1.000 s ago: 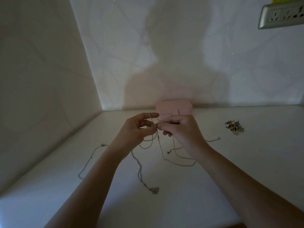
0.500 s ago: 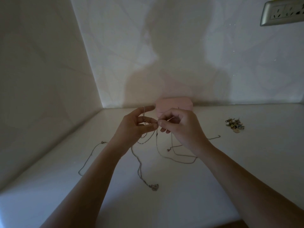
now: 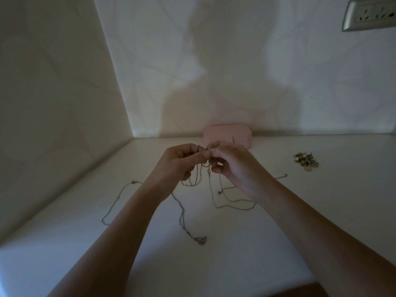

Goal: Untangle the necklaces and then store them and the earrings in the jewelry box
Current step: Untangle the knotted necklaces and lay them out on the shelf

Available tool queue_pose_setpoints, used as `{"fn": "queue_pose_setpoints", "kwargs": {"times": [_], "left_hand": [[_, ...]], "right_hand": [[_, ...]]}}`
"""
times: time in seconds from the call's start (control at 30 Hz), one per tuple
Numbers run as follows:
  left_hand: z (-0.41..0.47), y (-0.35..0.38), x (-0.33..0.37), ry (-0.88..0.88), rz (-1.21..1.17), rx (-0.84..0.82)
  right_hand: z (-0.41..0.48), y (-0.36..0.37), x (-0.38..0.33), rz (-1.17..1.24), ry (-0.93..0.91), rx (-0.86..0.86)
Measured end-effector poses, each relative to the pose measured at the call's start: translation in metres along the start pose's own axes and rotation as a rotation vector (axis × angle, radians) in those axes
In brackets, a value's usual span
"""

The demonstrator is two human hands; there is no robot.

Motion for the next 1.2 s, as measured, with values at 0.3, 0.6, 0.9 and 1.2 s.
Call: {"fn": "queue_pose_setpoints", "kwargs": {"times": [0.3, 0.6, 0.9, 1.2], "left_hand": [[-0.001, 0.0, 0.002, 0.095, 0.205, 0.15], [0.0, 0.004, -0.004, 0.223, 0.505, 0.261], [0.006, 0.002, -0.009, 0.138, 0.345, 0.212], [0.001, 0.004, -0.003, 0.072, 0.126, 0.044]], "right_hand": [[-0.003, -0.006, -0.002, -0.123, -0.033, 0.03], [-0.007, -0.01, -0.009, -0.819, -0.259, 0.191], [-0.007, -0.012, -0.009, -0.781, -0.253, 0.163], [-0.004, -0.005, -0.001, -0.187, 0.005, 0.086]]}}
Point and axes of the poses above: each hand's wrist, its own z-axis towards the middle knuckle, its own y-axis out of the palm, x = y × z, the point moved 4 cm from there along z, towards the middle knuckle, and after that the axes turned 8 degrees about -z, right-handed, at the moved point
